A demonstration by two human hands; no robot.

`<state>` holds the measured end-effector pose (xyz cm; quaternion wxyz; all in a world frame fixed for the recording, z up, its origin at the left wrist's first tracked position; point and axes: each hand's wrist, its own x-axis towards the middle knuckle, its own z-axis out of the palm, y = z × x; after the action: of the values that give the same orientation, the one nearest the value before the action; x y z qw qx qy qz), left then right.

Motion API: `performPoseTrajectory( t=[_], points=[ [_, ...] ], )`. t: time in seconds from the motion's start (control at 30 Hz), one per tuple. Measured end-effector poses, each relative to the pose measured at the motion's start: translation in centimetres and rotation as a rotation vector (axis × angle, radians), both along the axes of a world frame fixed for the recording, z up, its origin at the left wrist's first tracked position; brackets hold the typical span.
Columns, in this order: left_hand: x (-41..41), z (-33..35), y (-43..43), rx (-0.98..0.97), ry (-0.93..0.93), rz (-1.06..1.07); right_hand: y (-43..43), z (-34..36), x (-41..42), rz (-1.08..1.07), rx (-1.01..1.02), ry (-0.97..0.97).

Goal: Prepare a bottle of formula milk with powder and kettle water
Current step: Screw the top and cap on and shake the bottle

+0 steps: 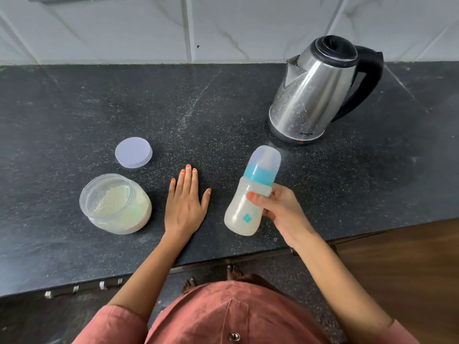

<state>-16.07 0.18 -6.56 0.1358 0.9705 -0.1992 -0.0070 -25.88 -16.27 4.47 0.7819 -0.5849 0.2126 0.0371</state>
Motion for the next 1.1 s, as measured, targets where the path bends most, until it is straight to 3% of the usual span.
performPoseTrajectory(
  t=[0.13, 0.2, 0.37, 0.47, 0.67, 0.77, 1.1],
  points=[
    [0.0, -0.1, -0.1, -0.011, -0.006, 0.001, -1.1, 0.4, 1.7, -0.387, 0.355, -0.097],
    [0.0, -0.1, -0.1, -0.004, -0.008, 0.0, -0.9, 0.1, 2.0, -0.453, 0.375, -0.088],
    [0.1, 0.0, -0.2, -0.001, -0.008, 0.001, 0.4, -0.4, 0.3, -0.058, 0.178, 0.052],
    [0.1, 0.0, -0.1, 0.004, -0.007, -0.002, -0.1, -0.3, 0.7, -0.105, 0.153, 0.011],
    [0.1, 0.1, -0.2, -0.016, -0.015, 0.003, -0.8, -0.1, 4.1, -0.202, -0.457, -0.072],
    [0.2, 0.0, -0.1, -0.017, -0.01, 0.001, -1.1, -0.5, 6.3, -0.187, -0.657, -0.07],
    [0.3, -0.1, -0.1, 0.008, -0.007, 0.006, -1.1, -1.3, 14.4, -0.238, -0.798, -0.12]
  ],
)
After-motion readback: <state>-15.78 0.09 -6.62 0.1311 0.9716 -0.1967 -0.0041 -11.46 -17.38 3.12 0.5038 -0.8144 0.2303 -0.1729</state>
